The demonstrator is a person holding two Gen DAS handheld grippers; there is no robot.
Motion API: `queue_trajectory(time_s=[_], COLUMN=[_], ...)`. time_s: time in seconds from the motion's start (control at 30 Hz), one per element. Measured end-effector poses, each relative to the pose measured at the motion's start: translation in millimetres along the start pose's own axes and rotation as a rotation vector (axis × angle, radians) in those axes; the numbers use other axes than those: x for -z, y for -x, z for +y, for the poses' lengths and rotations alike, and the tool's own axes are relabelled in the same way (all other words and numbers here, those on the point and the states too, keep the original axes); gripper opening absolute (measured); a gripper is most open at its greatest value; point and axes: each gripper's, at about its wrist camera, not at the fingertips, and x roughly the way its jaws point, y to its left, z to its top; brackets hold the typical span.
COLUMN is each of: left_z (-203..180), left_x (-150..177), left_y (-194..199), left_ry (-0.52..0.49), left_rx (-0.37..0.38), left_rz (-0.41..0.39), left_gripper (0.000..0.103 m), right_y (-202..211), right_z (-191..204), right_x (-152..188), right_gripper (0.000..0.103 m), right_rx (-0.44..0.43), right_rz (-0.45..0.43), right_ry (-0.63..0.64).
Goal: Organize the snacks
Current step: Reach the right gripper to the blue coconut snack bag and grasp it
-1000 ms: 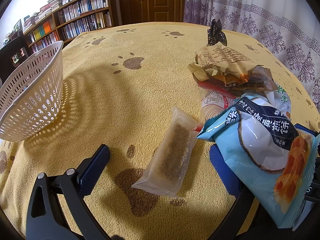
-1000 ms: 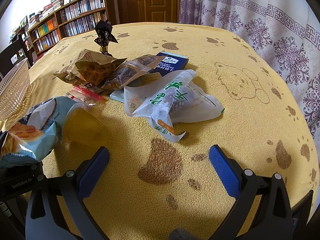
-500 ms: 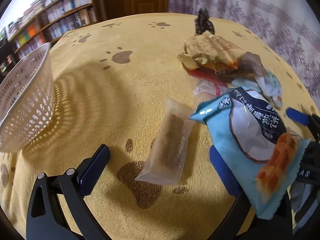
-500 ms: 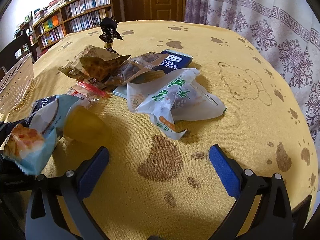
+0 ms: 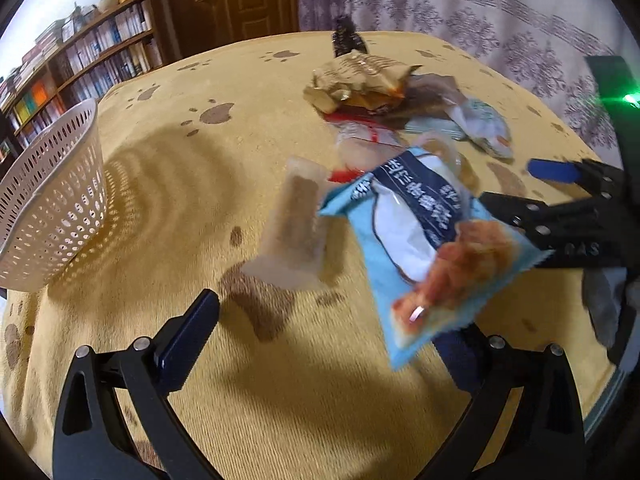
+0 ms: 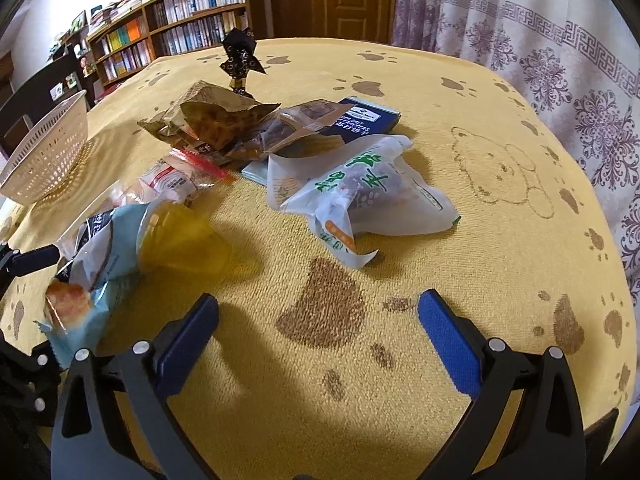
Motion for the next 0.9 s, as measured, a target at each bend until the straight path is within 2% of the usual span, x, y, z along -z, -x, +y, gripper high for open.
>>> queue_trajectory(time_s=[0.23, 0.37, 0.6, 0.77, 0.9], left_z=[-0.7, 1.2, 11.2, 20.4, 28.5], left_x=[13.1, 22.3, 23.4, 20.4, 20.6], left_y=[19.8, 28.9, 43.1, 44.8, 44.8], left_ry=[-0.011, -0.03, -0.02, 0.0, 0.011], left_rx=[0.049, 0.052, 0.031, -0.004, -0.06], left_rz=[-0.017, -0.02, -0.052, -0.068, -0.08], left_gripper=[0.101, 0.101, 0.101, 0.101, 0.101], right_y=[8.3, 13.0, 23.5, 37.3, 44.4], right_z=[-0.8, -1.2, 4.3, 15.7, 33.8], right_x=[6.0, 6.8, 6.8, 6.7, 8.3], right_gripper=[0.098, 0.098, 0.098, 0.098, 0.098], right_rx=[-0.033, -0.058, -0.107, -0.208, -0.28], right_rz=[0.0, -0.005, -0.027, -0.049, -0.055], right_ry=[0.021, 0.02, 0.028, 0.023, 0.029])
